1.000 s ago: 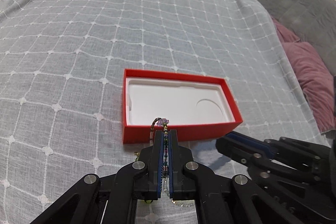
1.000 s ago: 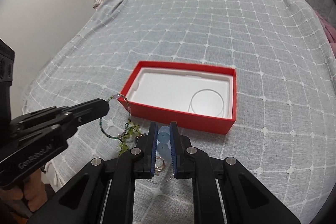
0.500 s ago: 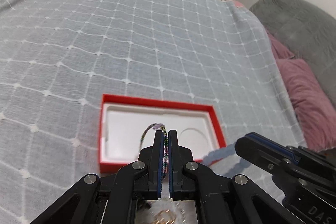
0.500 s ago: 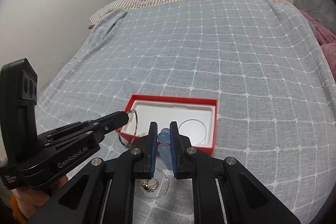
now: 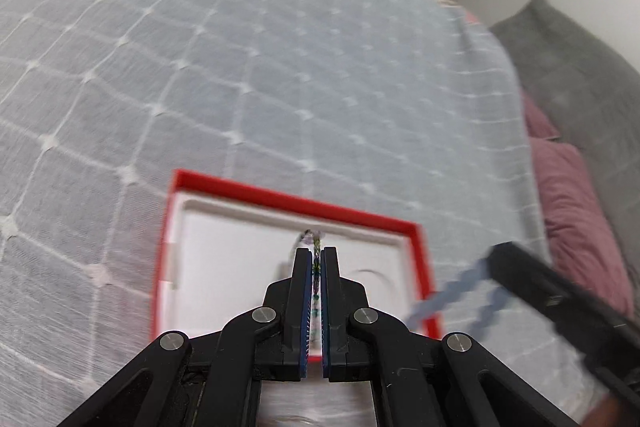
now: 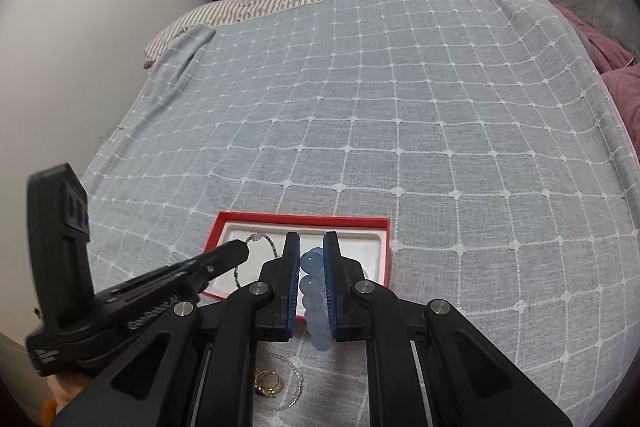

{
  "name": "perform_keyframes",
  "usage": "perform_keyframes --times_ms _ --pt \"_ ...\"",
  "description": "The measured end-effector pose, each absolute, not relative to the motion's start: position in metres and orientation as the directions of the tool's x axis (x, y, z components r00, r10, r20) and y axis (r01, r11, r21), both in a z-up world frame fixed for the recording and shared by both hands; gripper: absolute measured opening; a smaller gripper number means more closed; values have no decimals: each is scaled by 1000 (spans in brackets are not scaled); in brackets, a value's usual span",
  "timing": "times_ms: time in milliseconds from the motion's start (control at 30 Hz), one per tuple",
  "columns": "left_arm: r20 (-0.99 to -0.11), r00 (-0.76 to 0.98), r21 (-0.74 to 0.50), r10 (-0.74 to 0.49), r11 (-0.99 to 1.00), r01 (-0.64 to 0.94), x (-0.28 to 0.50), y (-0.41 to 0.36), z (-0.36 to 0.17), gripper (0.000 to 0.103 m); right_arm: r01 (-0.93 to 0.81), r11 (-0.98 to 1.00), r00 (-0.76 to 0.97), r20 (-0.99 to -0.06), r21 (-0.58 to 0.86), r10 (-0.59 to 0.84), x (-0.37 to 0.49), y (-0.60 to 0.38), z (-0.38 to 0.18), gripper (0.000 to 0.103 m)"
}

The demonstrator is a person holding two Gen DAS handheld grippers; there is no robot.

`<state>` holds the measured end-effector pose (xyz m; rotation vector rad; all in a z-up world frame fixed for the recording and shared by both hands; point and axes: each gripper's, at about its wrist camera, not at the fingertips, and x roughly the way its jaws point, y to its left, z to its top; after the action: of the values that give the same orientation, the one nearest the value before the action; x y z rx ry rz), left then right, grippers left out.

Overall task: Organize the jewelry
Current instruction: 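Lower both bracelets into the red box and open both tools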

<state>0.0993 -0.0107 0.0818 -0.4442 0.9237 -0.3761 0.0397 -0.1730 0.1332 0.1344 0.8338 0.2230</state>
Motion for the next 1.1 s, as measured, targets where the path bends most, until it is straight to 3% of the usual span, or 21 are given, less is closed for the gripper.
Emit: perform_keyframes --times_ms 267,600,1100 --pt "-775 528 -377 -347 925 55 108 -7 53 0 -183 965 635 -726 190 263 55 -147 134 12" --pt "-780 542 -336 -311 940 56 108 -7 54 0 -197 958 603 -744 210 287 69 -133 121 12" --pt "-789 554 -266 -264 961 78 108 -15 57 0 -55 988 558 -815 147 152 86 -178 73 13"
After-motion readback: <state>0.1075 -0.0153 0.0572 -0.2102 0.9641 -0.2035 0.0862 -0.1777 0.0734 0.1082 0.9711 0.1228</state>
